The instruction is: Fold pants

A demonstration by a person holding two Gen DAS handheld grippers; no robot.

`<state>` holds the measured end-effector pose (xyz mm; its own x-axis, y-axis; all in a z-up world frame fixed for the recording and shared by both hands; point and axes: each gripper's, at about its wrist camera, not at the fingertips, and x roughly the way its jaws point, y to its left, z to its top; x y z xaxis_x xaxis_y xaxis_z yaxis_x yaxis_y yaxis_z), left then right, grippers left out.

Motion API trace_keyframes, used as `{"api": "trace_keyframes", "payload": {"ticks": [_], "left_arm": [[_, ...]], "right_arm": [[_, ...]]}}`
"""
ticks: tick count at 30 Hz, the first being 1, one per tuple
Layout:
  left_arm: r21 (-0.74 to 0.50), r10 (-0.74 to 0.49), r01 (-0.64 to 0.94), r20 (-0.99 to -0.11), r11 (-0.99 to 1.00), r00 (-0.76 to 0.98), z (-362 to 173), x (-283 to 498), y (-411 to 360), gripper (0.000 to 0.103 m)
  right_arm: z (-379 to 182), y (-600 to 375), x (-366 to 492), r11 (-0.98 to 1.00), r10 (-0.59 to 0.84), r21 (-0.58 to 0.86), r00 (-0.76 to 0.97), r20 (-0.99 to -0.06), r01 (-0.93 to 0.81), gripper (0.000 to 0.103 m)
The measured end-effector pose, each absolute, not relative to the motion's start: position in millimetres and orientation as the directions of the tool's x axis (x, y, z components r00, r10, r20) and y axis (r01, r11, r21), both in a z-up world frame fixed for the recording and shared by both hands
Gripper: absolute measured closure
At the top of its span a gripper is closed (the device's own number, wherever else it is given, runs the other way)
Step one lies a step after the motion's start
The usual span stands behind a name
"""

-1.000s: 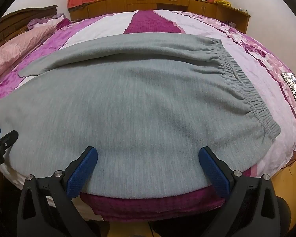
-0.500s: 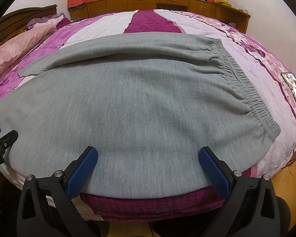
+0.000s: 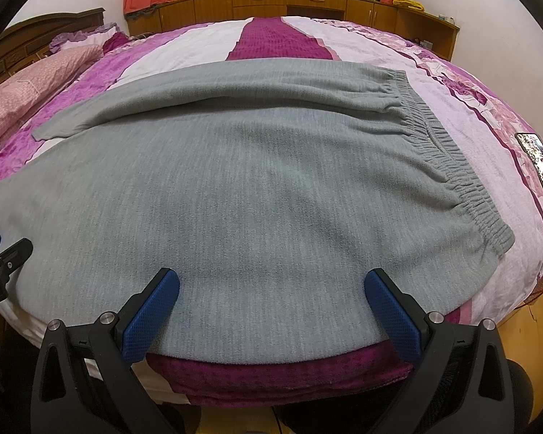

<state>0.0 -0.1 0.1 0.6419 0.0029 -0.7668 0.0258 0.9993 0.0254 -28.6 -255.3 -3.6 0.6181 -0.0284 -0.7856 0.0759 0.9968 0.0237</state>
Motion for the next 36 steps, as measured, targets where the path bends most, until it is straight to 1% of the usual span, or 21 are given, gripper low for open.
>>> {"api": "trace_keyframes", "payload": {"ticks": [27, 32, 36], "left_arm": [[0.013, -0.005, 0.024, -0.767, 1.0, 0.642, 1.8, -0.8, 0.9, 0.0], [0.042, 0.008, 0.042, -0.799, 0.998, 0.601, 5.7, 3.1, -0.8, 0.0], [0.029, -0.028, 0.096, -0.839, 0.995, 0.543, 10.7, 6.6, 2.9, 0.0]], "right_arm": [[-1.5, -255.5, -27.6, 0.997, -0.026, 0.025, 0.613, -0.789, 0.075, 0.003], [-0.6, -255.8, -26.9, 0.997, -0.025, 0.024, 0.598, -0.801, 0.073, 0.004], [-0.5, -261.5, -21.6, 0.997, 0.024, 0.061, 0.551, -0.834, 0.049, 0.004]]}}
